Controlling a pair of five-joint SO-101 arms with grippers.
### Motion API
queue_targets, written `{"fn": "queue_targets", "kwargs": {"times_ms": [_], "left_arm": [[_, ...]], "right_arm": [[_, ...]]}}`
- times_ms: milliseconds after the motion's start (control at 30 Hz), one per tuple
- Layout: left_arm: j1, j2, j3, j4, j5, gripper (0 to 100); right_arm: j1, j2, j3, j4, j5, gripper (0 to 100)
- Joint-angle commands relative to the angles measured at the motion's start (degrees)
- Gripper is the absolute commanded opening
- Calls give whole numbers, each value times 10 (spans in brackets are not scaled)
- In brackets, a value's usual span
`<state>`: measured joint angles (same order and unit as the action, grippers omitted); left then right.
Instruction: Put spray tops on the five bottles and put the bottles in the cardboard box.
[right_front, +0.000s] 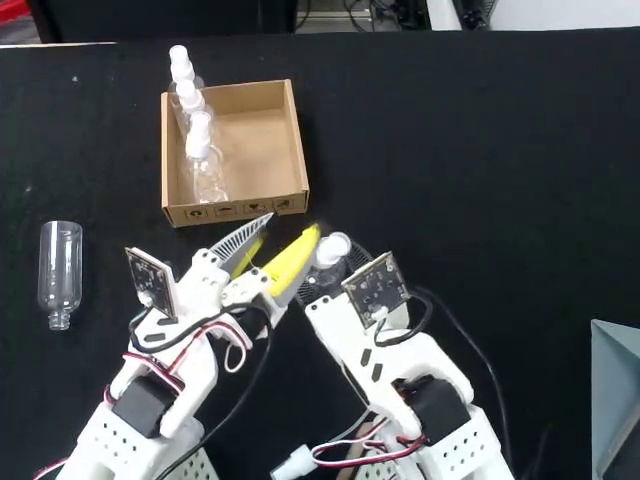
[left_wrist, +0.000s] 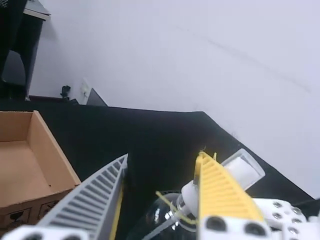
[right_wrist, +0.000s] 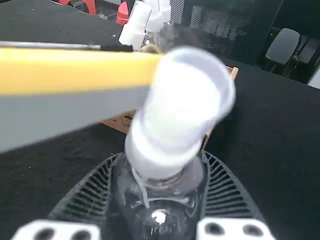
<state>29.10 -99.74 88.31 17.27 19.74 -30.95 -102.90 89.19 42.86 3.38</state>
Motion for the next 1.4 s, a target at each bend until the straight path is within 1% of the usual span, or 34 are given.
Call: {"fn": "queue_targets", "kwargs": {"times_ms": [0, 133, 467, 967, 1100, 1200, 1267, 1367], "left_arm": [[32, -5, -9, 23, -4, 198], [29, -6, -13, 25, -3, 198], [-13, -7, -22, 24, -4, 198], [-13, -7, -22, 24, -8, 198], [-13, -7, -22, 24, -12, 198], [-14, -7, -18, 28, -40, 198], [-29, -7, -9, 33, -43, 198], [-75, -7, 5, 43, -44, 198]], "right_arm": [[14, -67, -40, 1, 1, 117], [16, -67, -40, 3, 1, 117], [18, -67, -30, -1, 1, 117], [18, -67, -8, -3, 1, 117], [45, -64, -8, -3, 1, 117], [58, -63, -8, -3, 1, 118], [64, -62, -8, -3, 1, 119], [73, -62, -8, -3, 1, 119]]}}
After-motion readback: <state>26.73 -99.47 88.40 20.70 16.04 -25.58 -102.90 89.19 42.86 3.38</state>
